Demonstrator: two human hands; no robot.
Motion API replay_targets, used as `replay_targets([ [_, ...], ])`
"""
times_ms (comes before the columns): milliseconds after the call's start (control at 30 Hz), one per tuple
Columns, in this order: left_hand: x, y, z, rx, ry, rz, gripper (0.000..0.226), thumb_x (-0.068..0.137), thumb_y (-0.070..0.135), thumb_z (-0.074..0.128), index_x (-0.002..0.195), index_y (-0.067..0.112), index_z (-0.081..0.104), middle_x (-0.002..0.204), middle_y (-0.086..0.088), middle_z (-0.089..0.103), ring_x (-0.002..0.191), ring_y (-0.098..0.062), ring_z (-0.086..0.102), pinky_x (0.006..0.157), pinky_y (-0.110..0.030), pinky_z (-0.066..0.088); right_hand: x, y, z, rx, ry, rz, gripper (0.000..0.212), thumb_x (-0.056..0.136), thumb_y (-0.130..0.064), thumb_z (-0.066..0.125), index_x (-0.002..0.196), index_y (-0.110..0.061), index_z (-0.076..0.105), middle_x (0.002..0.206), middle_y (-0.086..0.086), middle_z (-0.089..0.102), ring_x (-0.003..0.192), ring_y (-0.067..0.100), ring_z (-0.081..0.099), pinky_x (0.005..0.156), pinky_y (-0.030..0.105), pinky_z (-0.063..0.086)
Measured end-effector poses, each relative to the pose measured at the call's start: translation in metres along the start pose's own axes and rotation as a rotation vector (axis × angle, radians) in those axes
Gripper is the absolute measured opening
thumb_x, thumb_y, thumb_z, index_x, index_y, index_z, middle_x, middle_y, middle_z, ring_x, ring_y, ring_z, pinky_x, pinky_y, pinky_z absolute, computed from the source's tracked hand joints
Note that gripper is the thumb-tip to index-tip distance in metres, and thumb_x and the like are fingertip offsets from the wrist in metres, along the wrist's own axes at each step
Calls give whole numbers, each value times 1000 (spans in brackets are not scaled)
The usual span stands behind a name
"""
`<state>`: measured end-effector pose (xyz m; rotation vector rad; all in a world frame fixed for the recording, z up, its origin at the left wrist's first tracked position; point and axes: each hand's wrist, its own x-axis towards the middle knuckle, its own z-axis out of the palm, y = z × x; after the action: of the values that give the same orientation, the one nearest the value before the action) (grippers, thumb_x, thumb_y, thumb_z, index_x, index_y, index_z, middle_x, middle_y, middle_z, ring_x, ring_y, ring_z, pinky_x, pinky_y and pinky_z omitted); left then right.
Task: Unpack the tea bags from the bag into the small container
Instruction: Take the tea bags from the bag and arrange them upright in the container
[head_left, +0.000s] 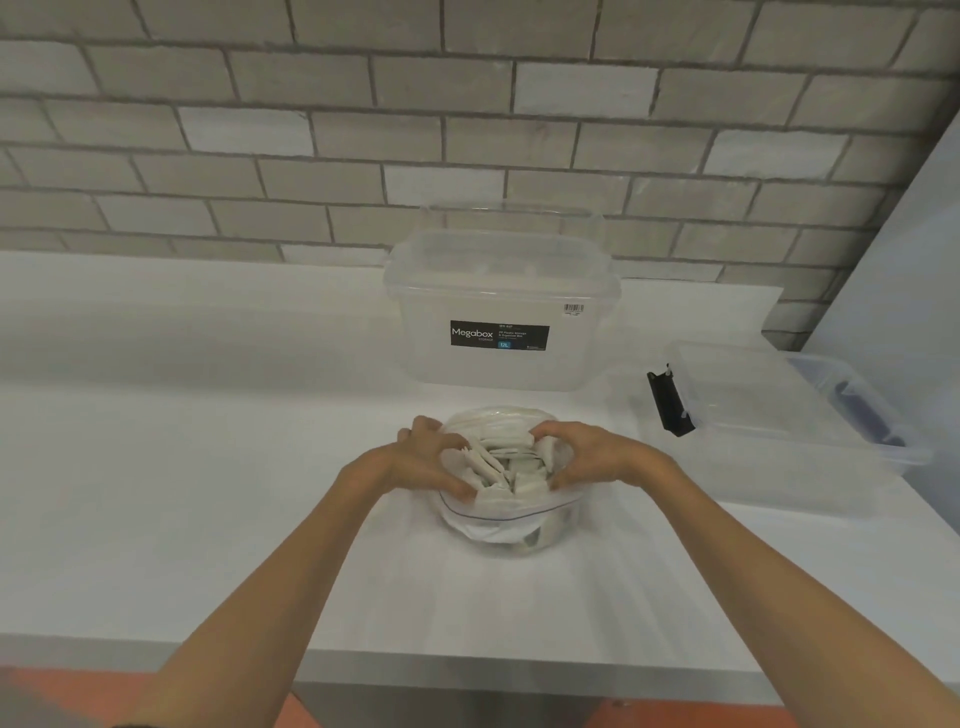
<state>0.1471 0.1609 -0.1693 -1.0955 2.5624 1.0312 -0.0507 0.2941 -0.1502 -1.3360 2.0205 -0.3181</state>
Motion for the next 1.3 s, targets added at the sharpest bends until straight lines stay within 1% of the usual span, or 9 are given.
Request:
replay_targets([
  [200, -21, 3, -24, -153, 120, 111, 57, 71, 34, 83, 123, 37, 59, 138, 3, 31, 134, -17, 28, 109, -33, 30, -7, -19, -20, -233, 152, -72, 59, 79, -11, 71, 131, -30, 51, 126, 6, 40, 119, 26, 45, 97, 36, 42],
  [333, -24, 12, -33, -315, 220, 169, 38, 79, 26, 78, 115, 29, 64, 127, 4, 52, 118, -16, 51, 86, -28, 43, -15, -36, -11, -359, 426, -210, 34, 84, -13, 62, 115, -29, 60, 119, 3, 45, 114, 24, 46, 91, 42, 34],
  [567, -26, 22, -32, -402, 285, 217, 22, 85, 18, 72, 106, 20, 69, 111, 2, 66, 93, -11, 65, 66, -15, 41, -11, -49, 16, -517, 467, -270, 21, 90, -32, 56, 106, -26, 67, 105, -2, 61, 106, 21, 51, 89, 39, 33],
  [667, -27, 23, -30, -425, 309, 216, 16, 86, 17, 70, 102, 20, 70, 104, 5, 69, 83, -3, 62, 63, -14, 41, -10, -44, 9, -214, 539, -233, 14, 87, -26, 61, 95, -22, 71, 87, -5, 68, 89, 17, 61, 85, 33, 44],
  [767, -27, 23, -28, -481, 314, 222, 13, 87, 19, 68, 100, 21, 71, 100, 5, 70, 77, 1, 61, 66, -16, 43, -15, -42, -8, 308, 583, -158, 4, 83, -15, 69, 86, -15, 72, 72, -1, 69, 68, 12, 61, 66, 17, 47],
  [900, -26, 34, -24, -540, 293, 244, 13, 89, 24, 66, 101, 21, 70, 96, 3, 72, 77, -1, 65, 70, -19, 47, -26, -38, -19, 881, 442, -46, 7, 86, -11, 67, 92, -10, 67, 78, 5, 70, 62, 14, 58, 66, 25, 47],
  [1033, -28, 48, -19, -632, 278, 272, 18, 88, 28, 67, 100, 15, 69, 94, 1, 74, 84, -10, 70, 76, -23, 49, -26, -37, -14, 1146, 307, -18, 13, 87, -2, 63, 99, -7, 63, 80, 8, 70, 61, 13, 59, 64, 27, 48],
  [1167, -28, 56, -20, -708, 391, 324, 14, 87, 25, 70, 93, 13, 70, 85, -3, 72, 76, -11, 70, 70, -22, 50, -28, -40, -5, 1324, 194, 5, 12, 88, 0, 60, 96, -9, 62, 85, 8, 71, 67, 13, 62, 64, 27, 48],
  [1300, -27, 61, -34, -536, 495, 401, 9, 83, 20, 74, 89, 13, 74, 73, 3, 69, 65, -3, 62, 64, -16, 47, -31, -42, 2, 1015, 274, -42, 20, 85, -6, 67, 104, -9, 62, 94, 10, 69, 76, 17, 65, 68, 26, 50],
])
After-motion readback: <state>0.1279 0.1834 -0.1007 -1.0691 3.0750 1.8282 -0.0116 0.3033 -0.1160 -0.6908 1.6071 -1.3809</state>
